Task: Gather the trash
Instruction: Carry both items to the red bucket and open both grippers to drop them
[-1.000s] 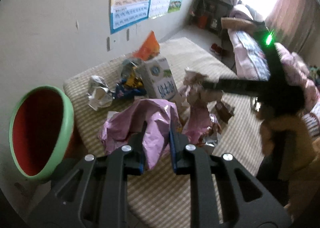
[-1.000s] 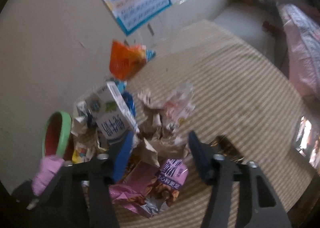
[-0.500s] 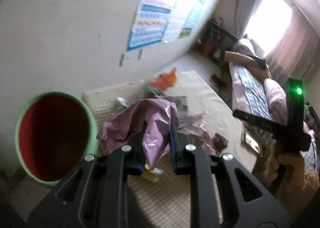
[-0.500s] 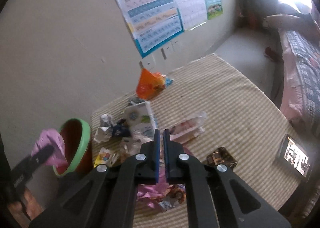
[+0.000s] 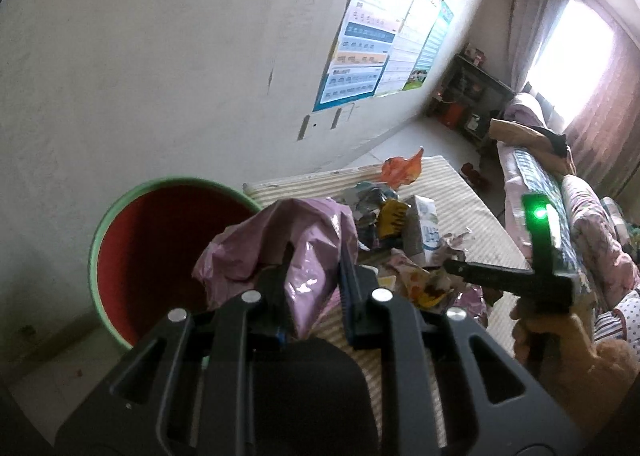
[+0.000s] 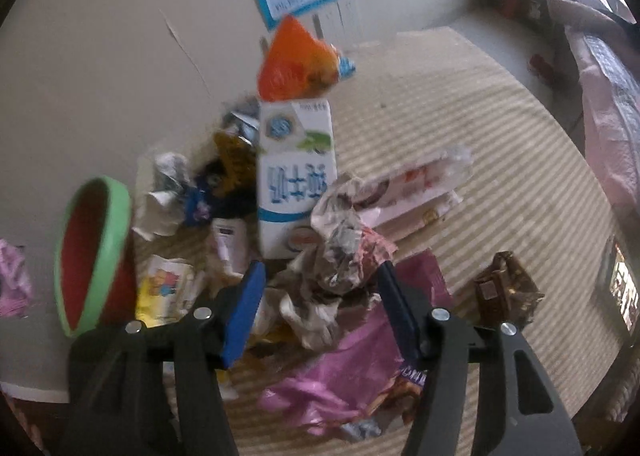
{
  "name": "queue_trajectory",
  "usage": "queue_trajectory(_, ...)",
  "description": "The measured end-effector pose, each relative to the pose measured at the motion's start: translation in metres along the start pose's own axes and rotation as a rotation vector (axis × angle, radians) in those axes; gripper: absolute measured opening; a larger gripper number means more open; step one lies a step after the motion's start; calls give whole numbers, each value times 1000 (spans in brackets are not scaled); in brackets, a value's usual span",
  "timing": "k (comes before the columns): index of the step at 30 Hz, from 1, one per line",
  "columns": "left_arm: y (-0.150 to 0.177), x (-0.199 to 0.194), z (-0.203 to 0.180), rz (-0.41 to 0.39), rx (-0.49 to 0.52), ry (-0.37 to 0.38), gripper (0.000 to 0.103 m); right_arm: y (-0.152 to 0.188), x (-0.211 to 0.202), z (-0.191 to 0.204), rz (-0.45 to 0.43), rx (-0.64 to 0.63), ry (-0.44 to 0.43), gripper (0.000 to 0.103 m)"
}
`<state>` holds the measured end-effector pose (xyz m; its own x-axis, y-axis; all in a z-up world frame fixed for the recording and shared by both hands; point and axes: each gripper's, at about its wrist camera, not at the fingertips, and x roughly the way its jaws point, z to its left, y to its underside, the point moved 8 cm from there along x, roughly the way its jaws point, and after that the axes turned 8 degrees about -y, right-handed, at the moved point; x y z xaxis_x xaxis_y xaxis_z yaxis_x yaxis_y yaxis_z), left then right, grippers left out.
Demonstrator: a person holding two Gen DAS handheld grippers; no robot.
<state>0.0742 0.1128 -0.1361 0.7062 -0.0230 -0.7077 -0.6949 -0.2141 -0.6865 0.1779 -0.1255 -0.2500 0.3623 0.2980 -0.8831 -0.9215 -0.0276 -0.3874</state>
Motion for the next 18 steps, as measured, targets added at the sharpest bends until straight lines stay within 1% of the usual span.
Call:
queue_trajectory(1, 1, 1, 1, 1, -4, -2, 19, 0, 4, -3, 6, 2, 9, 36)
queue_trajectory(2, 0, 2, 5, 2, -10, -3, 19, 0, 5, -3, 7, 12, 0, 26)
queue_trajectory(4, 1, 4, 10, 3, -19, -2, 19, 0, 0, -4, -13, 32, -21, 20)
queue_trajectory(7, -1, 9, 16, 8, -38, 3, 19, -3, -23, 1, -74, 31, -32, 20)
queue_trajectory(10, -6, 13, 25, 3, -53, -3, 19, -9, -57, 20, -156, 21, -83, 20)
queue_trajectory(11, -8, 15, 30, 2, -56, -12, 19, -10, -63, 27, -169, 17, -107, 20)
queue_trajectory(13, -9, 18, 41, 0, -62, -33, 19, -13, -72, 57, -182, -17, -181, 21)
queue_trajectory(15, -11, 23, 53, 1, -73, -64, 19, -15, -73, 89, -178, -68, -230, 21)
queue_trajectory(16, -11, 26, 60, 3, -78, -80, 19, -16, -70, 112, -167, -103, -273, 21)
queue_trajectory(18, -8, 30, 73, 13, -81, -112, 19, -17, -60, 147, -133, -143, -335, 21)
